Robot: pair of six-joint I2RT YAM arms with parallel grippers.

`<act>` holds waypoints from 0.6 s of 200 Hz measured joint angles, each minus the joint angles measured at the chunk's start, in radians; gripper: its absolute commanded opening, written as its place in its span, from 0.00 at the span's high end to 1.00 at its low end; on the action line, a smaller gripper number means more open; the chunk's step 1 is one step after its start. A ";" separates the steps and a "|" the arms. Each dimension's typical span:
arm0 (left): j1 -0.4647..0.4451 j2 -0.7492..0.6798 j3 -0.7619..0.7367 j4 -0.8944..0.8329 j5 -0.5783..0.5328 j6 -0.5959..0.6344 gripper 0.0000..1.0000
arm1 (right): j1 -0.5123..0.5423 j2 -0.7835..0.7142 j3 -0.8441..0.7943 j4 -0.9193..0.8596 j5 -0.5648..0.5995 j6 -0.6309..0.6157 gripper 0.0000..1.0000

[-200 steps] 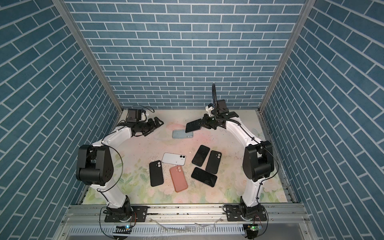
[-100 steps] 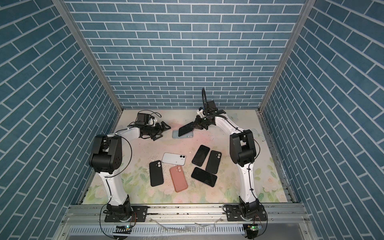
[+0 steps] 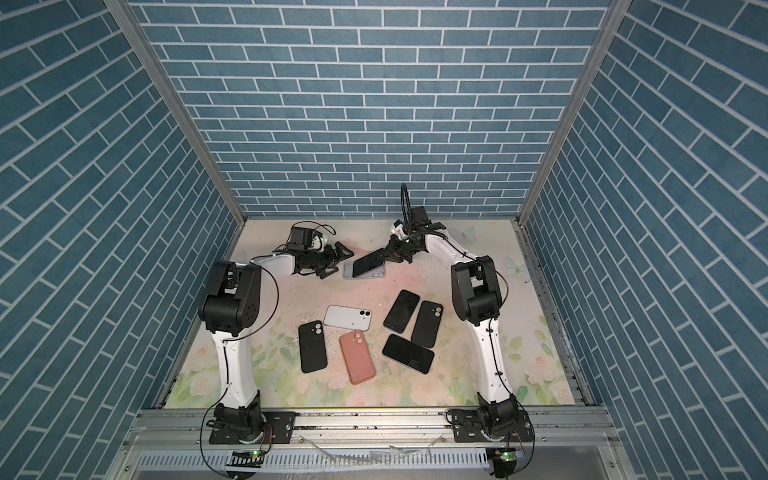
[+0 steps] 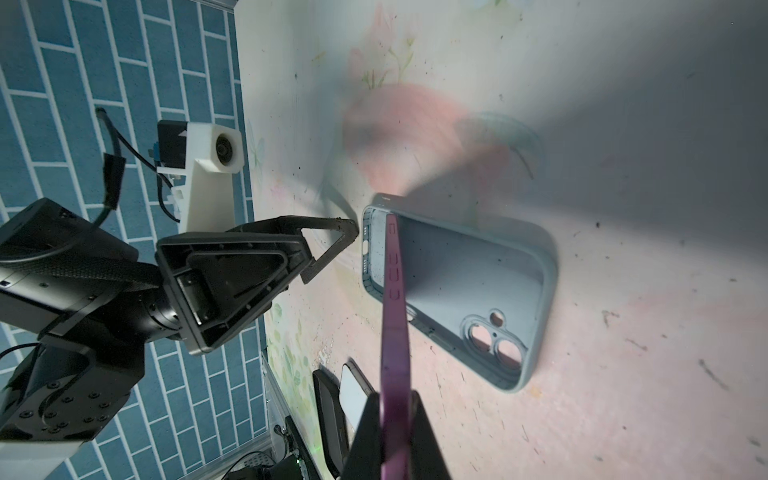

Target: Put the phone into the phone case

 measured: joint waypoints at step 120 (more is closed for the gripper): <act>-0.037 0.039 0.034 0.058 -0.007 -0.031 0.01 | -0.006 0.060 -0.011 0.054 -0.084 0.005 1.00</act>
